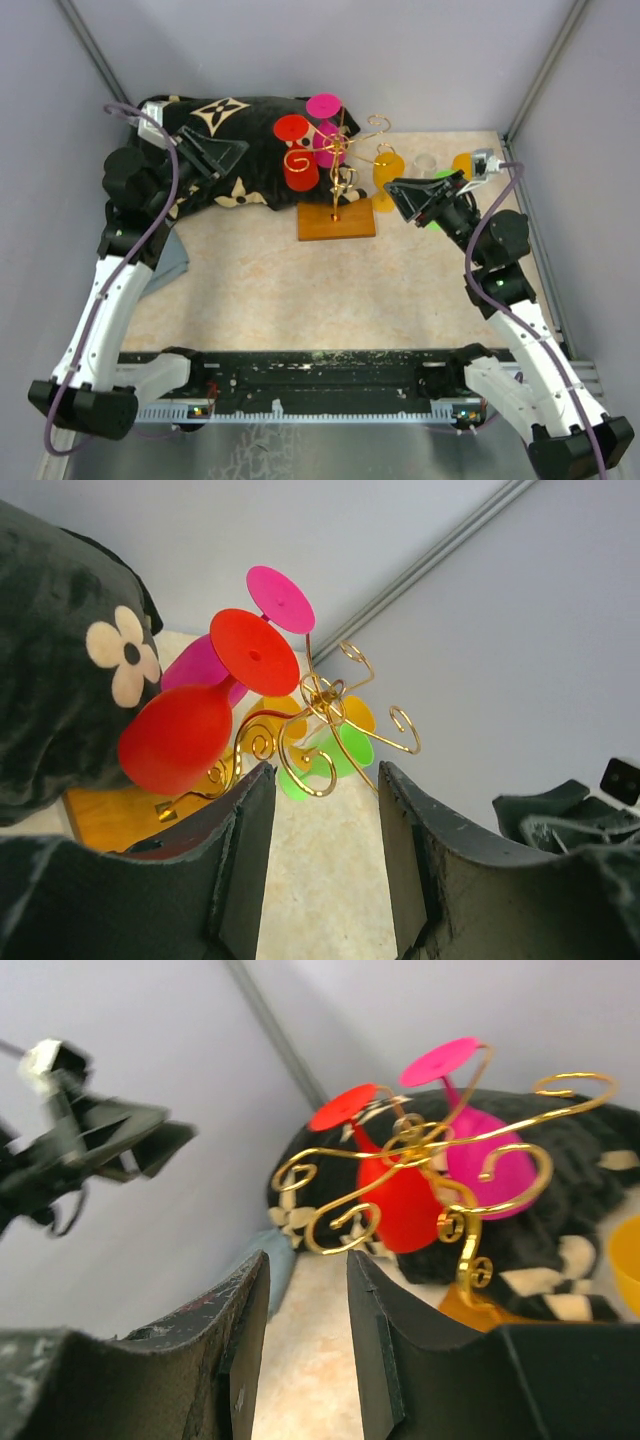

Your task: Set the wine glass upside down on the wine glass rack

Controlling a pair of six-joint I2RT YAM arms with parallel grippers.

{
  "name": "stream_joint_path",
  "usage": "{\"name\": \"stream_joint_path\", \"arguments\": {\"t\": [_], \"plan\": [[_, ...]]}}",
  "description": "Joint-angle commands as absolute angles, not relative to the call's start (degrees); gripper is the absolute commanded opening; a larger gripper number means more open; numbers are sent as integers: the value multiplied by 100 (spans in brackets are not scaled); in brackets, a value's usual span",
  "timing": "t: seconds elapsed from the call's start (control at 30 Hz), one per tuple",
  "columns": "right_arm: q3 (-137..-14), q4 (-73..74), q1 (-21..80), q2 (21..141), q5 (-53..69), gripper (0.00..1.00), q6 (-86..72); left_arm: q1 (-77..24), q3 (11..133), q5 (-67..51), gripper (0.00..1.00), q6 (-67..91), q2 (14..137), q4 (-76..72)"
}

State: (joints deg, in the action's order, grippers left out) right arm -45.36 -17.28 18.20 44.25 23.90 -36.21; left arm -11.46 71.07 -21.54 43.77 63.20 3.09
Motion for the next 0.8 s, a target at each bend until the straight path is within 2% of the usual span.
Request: {"name": "stream_joint_path", "arguments": {"t": [0.0,0.27,0.43,0.77], "plan": [[-5313,-356,1801,4458,1082,38,-2993,-1126,6798,-1906,52,3850,5821,674],[-6810,1733,1587,5431,-915,38,-2502,-1125,6230,-1996,52,3625,5166,810],[-7119,2048,903,6059,-653,37,-2659,-1121,6070,-2134,52,3544,4958,871],[-7562,2458,863,7597,-631,38,-2170,-1125,5854,-2502,52,3481,4821,973]]}}
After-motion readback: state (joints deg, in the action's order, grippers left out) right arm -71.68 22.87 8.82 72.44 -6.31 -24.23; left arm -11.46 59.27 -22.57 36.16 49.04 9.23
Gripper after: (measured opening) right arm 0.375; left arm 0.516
